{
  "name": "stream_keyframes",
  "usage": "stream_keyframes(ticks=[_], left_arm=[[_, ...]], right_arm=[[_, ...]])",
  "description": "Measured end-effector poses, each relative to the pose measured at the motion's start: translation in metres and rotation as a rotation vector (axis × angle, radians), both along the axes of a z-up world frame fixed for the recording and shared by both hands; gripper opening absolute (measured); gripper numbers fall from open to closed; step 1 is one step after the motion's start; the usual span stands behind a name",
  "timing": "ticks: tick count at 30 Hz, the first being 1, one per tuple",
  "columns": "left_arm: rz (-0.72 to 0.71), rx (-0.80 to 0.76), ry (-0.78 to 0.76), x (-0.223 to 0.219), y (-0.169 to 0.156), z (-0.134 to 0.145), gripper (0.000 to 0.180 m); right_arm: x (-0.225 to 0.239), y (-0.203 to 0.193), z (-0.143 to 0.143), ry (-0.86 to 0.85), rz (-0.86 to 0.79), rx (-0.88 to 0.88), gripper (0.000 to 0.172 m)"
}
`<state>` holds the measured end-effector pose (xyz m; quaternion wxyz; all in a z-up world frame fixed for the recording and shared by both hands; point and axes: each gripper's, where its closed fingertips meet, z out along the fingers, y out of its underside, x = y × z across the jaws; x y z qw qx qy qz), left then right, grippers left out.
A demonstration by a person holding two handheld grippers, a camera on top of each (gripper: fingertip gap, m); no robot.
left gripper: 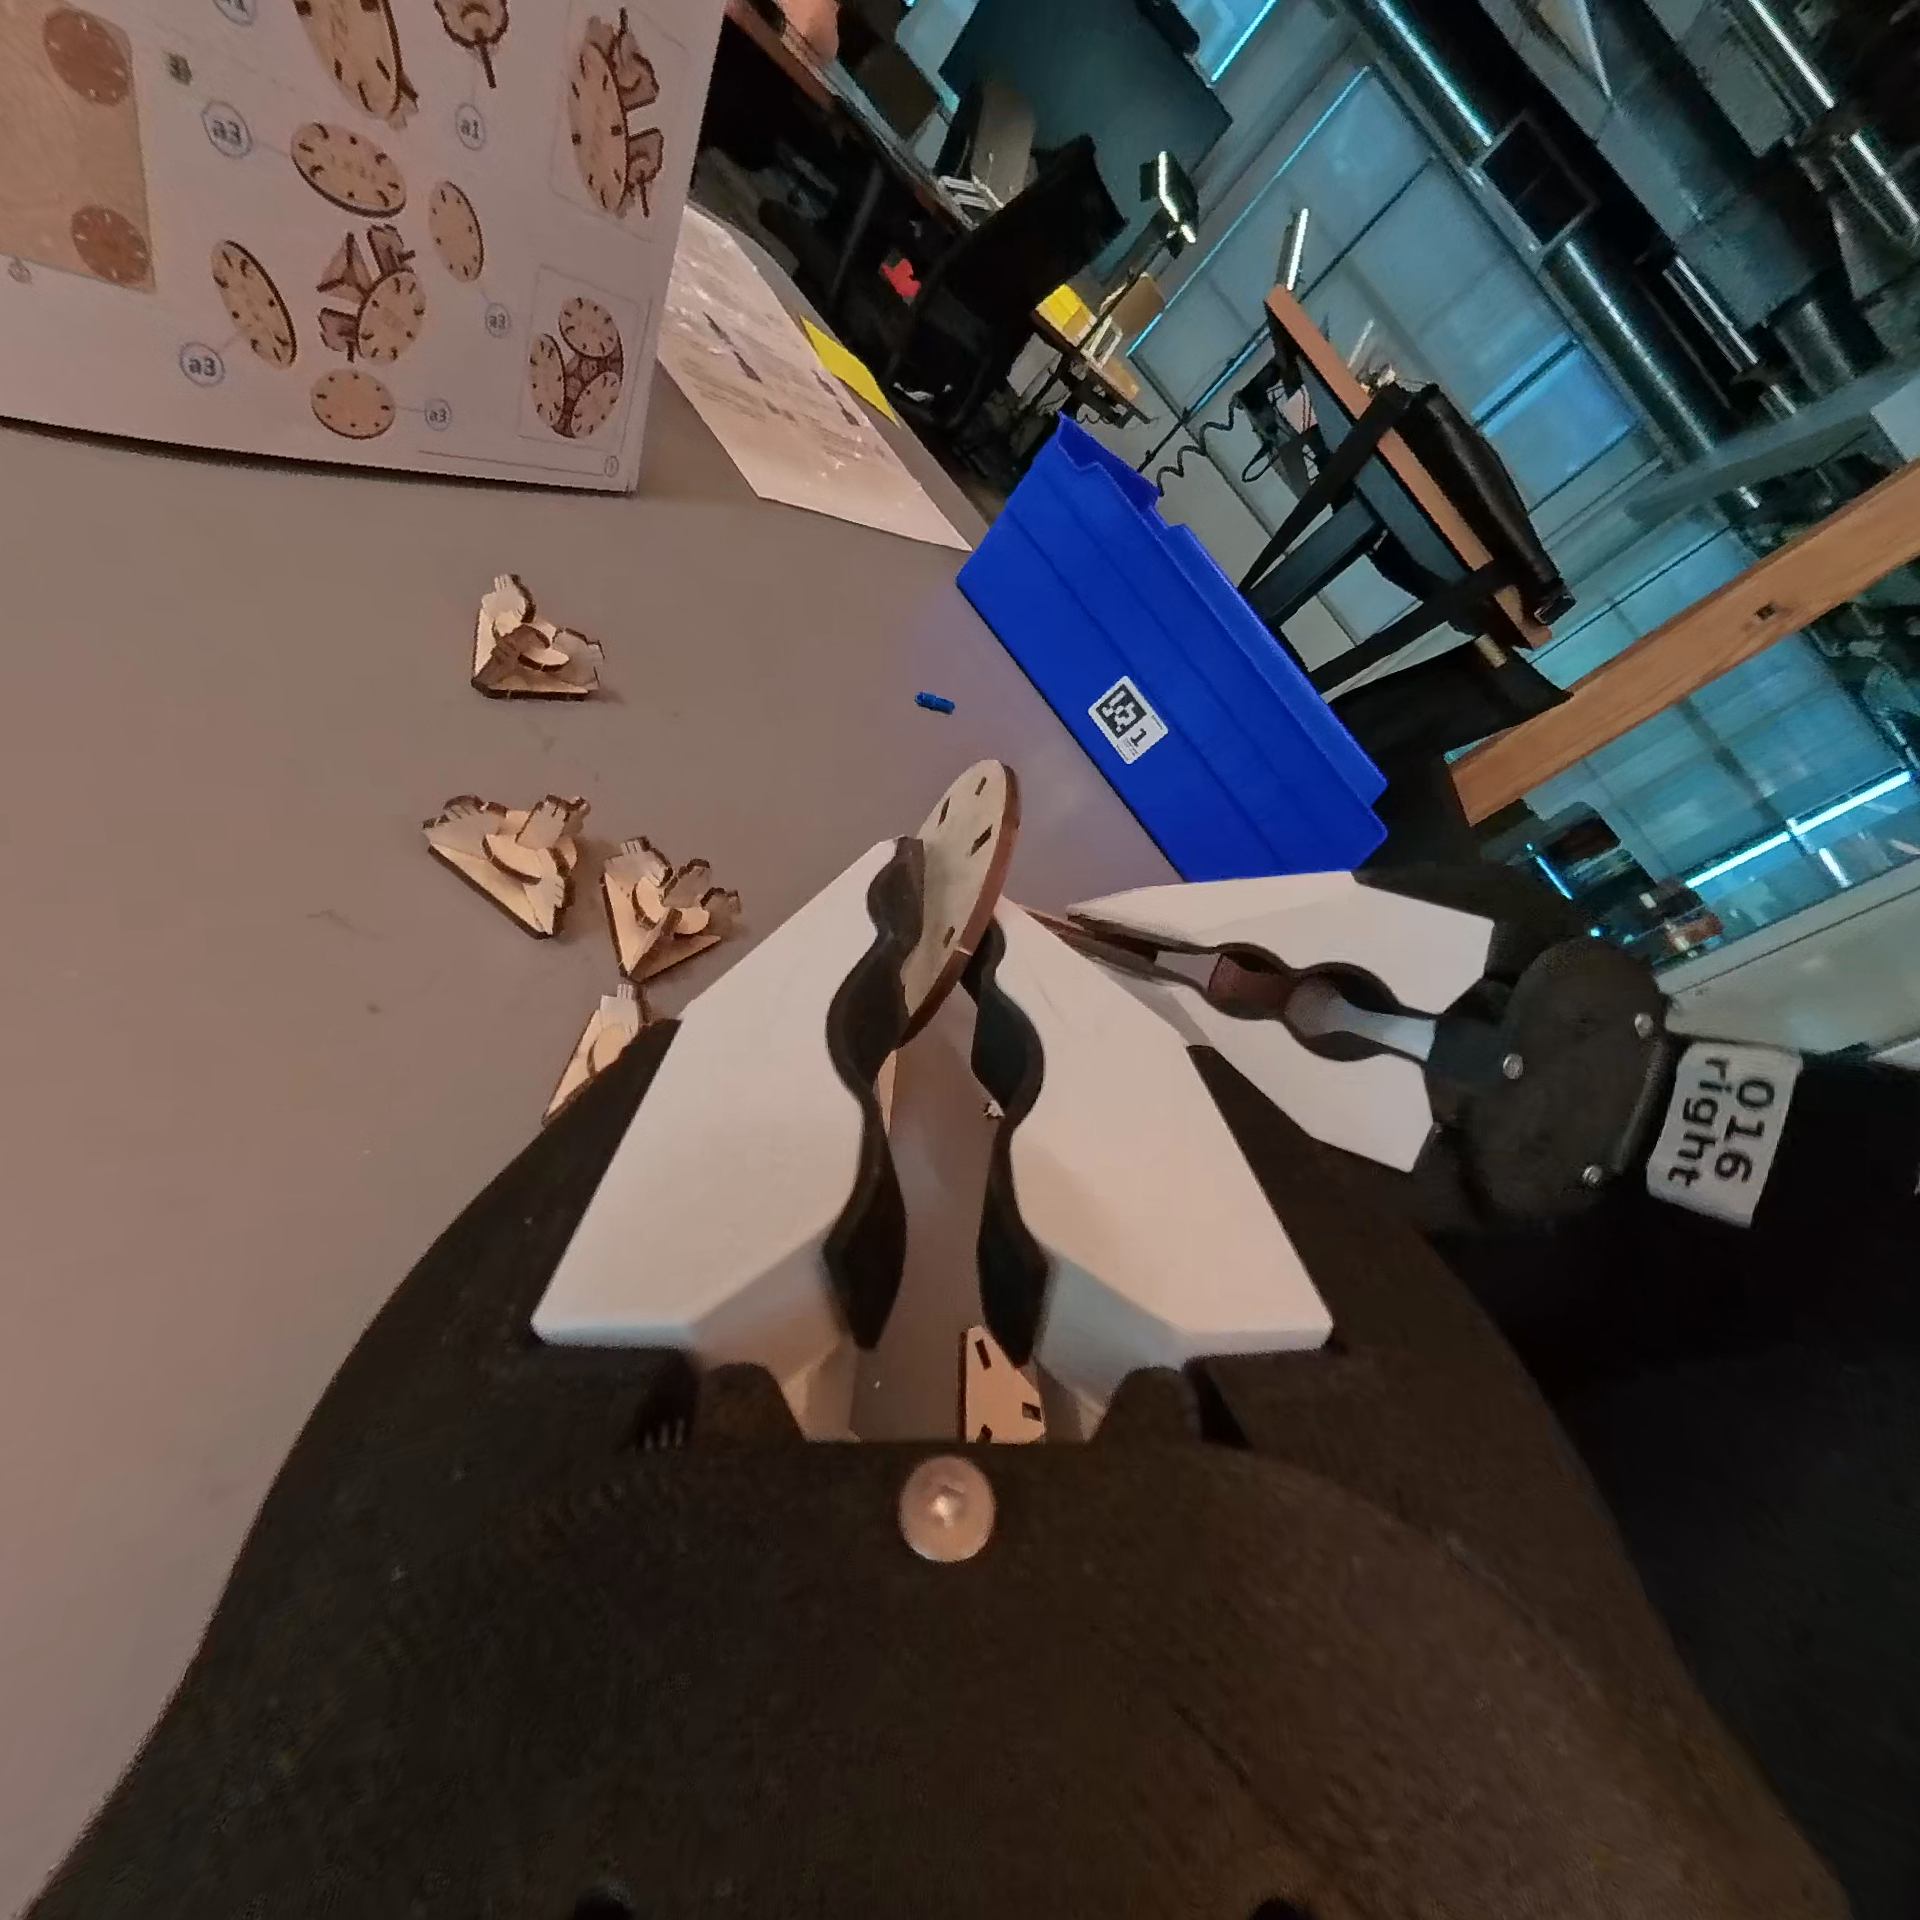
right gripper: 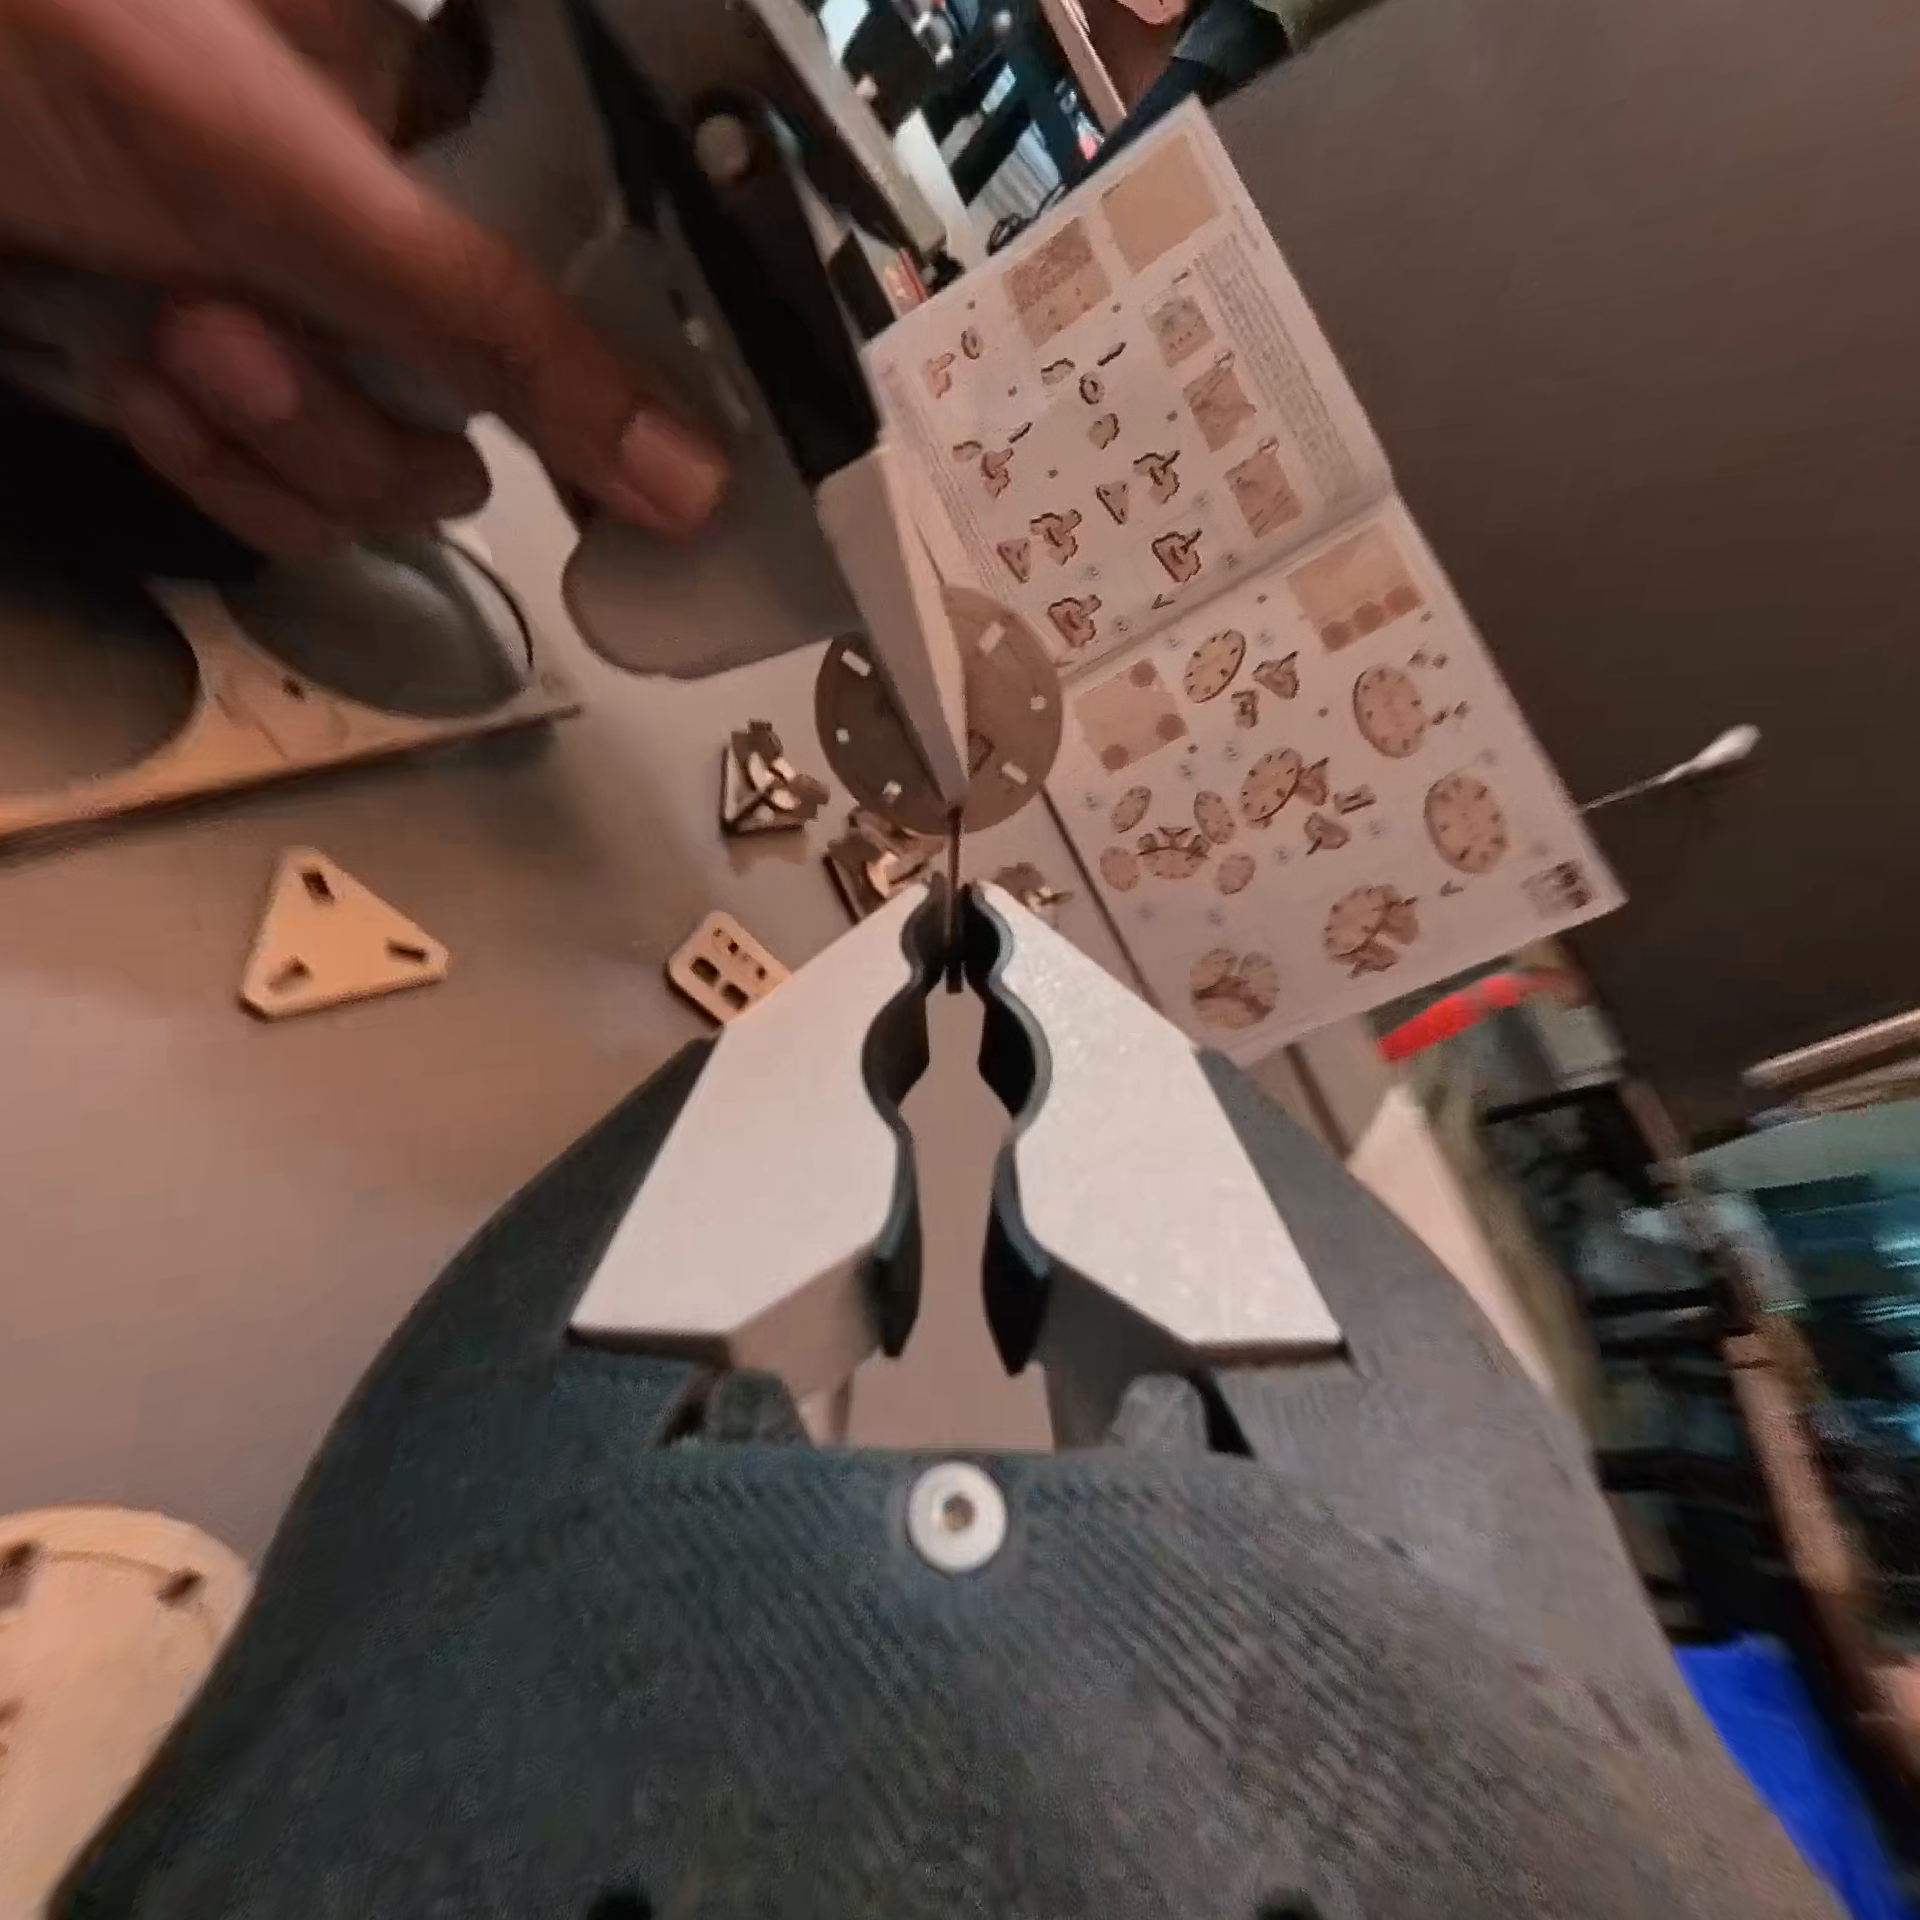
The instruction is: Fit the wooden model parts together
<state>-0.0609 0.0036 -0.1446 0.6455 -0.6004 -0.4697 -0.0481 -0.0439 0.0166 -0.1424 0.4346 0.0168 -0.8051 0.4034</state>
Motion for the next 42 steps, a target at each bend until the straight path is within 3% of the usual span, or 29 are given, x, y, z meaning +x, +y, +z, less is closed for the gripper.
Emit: stream_keyframes(ticks=[4, 6, 9, 12, 15, 20, 27, 33, 35, 38, 42], left_arm=[[-0.09, 0.042, -0.067, 0.011, 0.015, -0.008, 0.001], [-0.147, 0.026, -0.074, 0.022, 0.037, -0.01, 0.001], [-0.146, 0.025, -0.07, 0.019, 0.038, -0.008, 0.001], [-0.125, 0.093, -0.076, 0.013, 0.027, -0.002, 0.001], [-0.125, 0.223, -0.115, 0.009, 0.019, 0.008, 0.001], [-0.151, 0.409, -0.192, 0.007, 0.007, 0.016, 0.0], [-0.21, 0.53, -0.175, 0.012, 0.0, 0.035, 0.0], [-0.266, 0.586, -0.133, 0.016, -0.003, 0.047, 0.0], [-0.273, 0.54, -0.084, 0.019, -0.002, 0.048, 0.0], [-0.288, 0.346, 0.078, 0.026, 0.005, 0.048, 0.0], [-0.283, -0.042, 0.43, 0.039, 0.014, 0.049, 0.0]], right_arm=[[0.007, -0.011, 0.02, -0.305, 0.05, -0.31, 0.0], [0.001, -0.009, 0.018, -0.212, -0.003, -0.194, 0.001], [0.011, -0.007, 0.018, -0.074, 0.038, -0.137, 0.0], [0.008, 0.008, 0.033, -0.088, 0.073, -0.246, 0.0], [-0.005, 0.021, 0.042, -0.211, 0.069, -0.379, 0.0], [-0.032, 0.042, 0.018, -0.285, -0.023, -0.325, 0.0], [-0.031, 0.038, -0.007, -0.43, 0.002, -0.292, 0.0], [-0.039, 0.047, -0.029, -0.424, -0.07, -0.158, 0.0], [-0.046, 0.057, -0.041, -0.413, -0.141, -0.077, 0.0], [-0.05, 0.068, -0.055, -0.487, -0.191, -0.048, 0.004], [-0.055, 0.076, -0.053, -0.586, -0.219, -0.131, 0.035]])
